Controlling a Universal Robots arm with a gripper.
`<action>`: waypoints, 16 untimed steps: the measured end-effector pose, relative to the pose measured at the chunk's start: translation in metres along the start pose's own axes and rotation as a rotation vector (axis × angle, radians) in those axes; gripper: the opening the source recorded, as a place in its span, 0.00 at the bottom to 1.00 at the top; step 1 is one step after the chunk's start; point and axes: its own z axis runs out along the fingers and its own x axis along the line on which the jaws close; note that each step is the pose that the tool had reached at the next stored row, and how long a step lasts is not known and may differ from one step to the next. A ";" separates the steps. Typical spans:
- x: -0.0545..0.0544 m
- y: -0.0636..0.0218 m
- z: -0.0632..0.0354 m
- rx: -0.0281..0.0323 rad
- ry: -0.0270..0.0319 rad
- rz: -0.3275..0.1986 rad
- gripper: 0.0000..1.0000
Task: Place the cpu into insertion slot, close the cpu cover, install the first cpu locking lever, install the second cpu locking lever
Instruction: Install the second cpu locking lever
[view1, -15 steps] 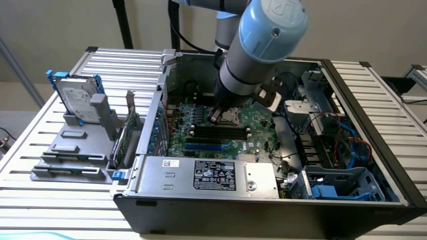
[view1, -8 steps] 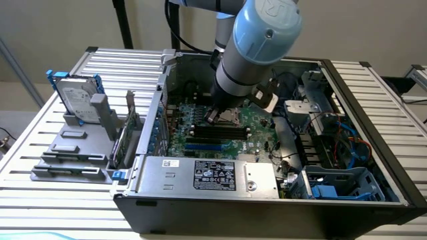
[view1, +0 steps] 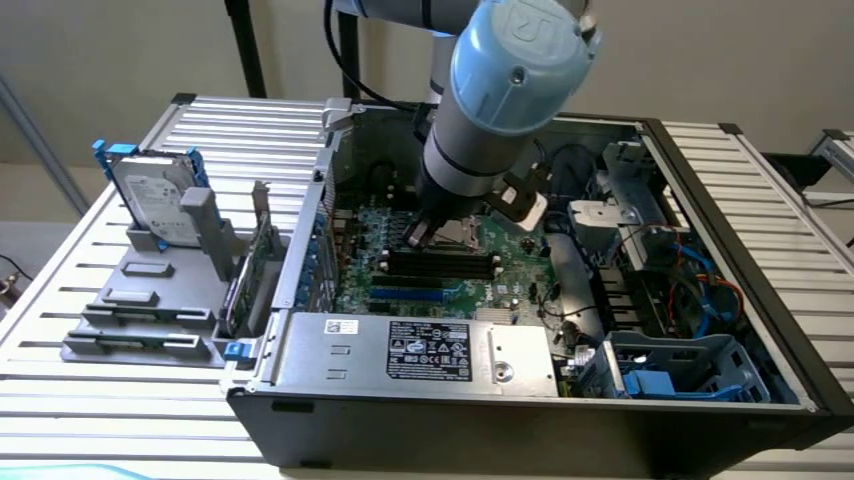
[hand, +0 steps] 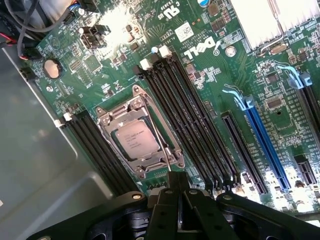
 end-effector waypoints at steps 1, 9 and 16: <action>-0.001 -0.0007 0.0012 -0.0013 0.0010 0.004 0.11; -0.007 -0.0063 0.0139 -0.0097 0.0083 0.028 0.11; -0.008 -0.0100 0.0240 -0.0129 0.0112 0.038 0.11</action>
